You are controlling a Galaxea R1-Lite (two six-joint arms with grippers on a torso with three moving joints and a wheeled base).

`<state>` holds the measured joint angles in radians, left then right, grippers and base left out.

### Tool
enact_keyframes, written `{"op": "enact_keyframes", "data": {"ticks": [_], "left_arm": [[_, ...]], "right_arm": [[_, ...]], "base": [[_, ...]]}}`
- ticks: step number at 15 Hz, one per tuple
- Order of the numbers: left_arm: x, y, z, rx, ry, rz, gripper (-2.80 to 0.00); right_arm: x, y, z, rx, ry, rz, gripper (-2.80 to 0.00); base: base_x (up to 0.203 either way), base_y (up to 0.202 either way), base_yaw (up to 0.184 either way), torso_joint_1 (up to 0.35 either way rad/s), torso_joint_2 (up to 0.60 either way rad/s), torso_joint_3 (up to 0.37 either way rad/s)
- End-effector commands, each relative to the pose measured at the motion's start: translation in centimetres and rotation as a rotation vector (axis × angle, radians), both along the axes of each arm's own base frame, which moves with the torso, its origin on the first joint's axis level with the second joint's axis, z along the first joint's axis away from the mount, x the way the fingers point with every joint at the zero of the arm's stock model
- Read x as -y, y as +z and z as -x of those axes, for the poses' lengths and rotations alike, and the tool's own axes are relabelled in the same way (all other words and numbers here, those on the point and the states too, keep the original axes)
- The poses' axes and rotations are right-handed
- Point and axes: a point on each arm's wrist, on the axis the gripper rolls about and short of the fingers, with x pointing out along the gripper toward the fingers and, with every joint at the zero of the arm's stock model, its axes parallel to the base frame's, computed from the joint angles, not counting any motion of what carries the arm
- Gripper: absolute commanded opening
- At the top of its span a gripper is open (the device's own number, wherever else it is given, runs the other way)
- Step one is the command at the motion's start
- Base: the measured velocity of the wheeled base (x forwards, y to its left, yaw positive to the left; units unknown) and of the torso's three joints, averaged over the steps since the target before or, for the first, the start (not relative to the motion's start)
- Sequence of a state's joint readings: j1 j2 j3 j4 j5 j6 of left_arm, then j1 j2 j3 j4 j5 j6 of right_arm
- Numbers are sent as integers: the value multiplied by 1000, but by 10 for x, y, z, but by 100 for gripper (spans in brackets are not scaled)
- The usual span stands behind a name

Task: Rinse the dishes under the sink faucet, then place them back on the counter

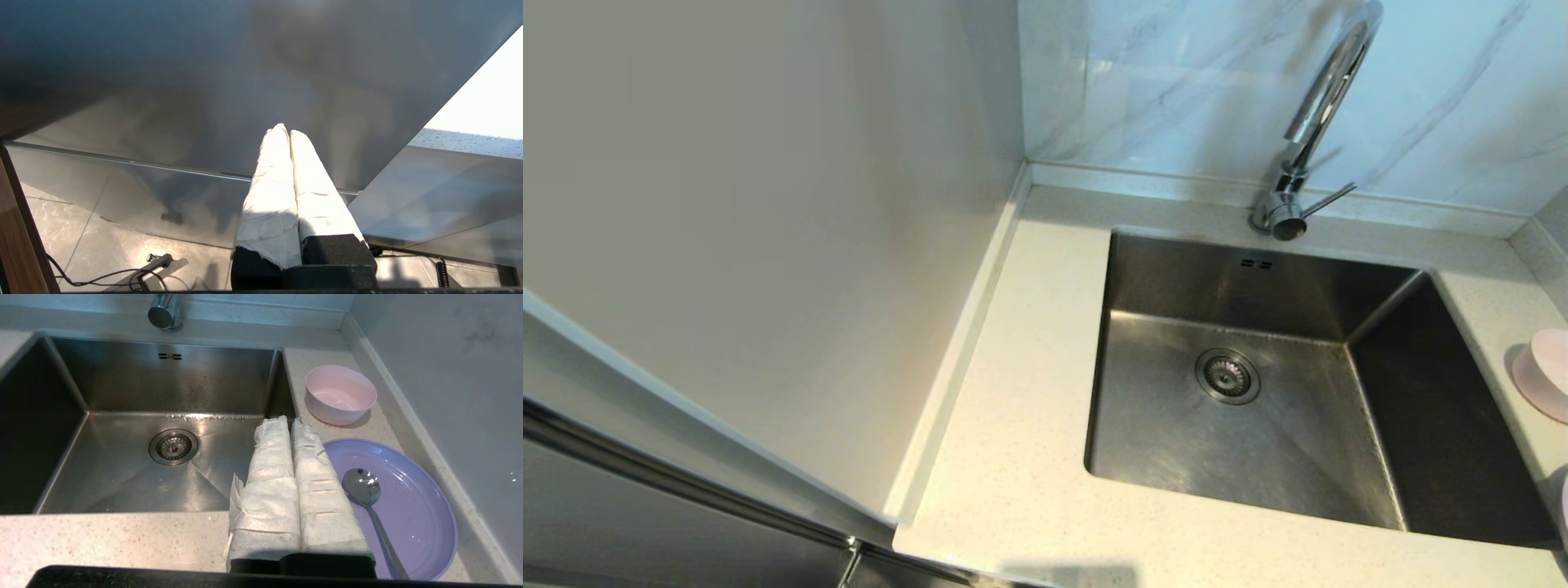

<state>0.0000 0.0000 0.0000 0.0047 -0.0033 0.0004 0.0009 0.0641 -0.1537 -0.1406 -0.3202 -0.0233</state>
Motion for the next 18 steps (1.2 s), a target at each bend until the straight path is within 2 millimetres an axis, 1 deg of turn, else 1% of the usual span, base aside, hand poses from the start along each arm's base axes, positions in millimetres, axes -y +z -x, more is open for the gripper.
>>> {"op": "enact_keyframes", "data": {"ticks": [1,3,5,7,11,15,18], "left_arm": [[0,0,0,0,0,0,-280],[0,0,0,0,0,0,-280],[0,0,0,0,0,0,-280],[0,0,0,0,0,0,-280],[0,0,0,0,0,0,-280],[0,0,0,0,0,0,-280],[0,0,0,0,-1,0,-280]], "right_arm": [[0,-15,1,52,7,11,-280],[-3,-31,-7,11,103,84,-280],[-5,-36,-9,-17,203,99,-280],[-7,-45,-11,-98,287,103,-280],[-7,-57,-12,-221,298,87,-280],[-7,-62,-12,-266,301,74,-280],[-7,-63,-11,-269,304,52,-280]], "base": [[0,0,0,0,0,0],[0,0,0,0,0,0],[0,0,0,0,0,0],[0,0,0,0,0,0],[0,0,0,0,0,0],[0,0,0,0,0,0],[0,0,0,0,0,0]]}}
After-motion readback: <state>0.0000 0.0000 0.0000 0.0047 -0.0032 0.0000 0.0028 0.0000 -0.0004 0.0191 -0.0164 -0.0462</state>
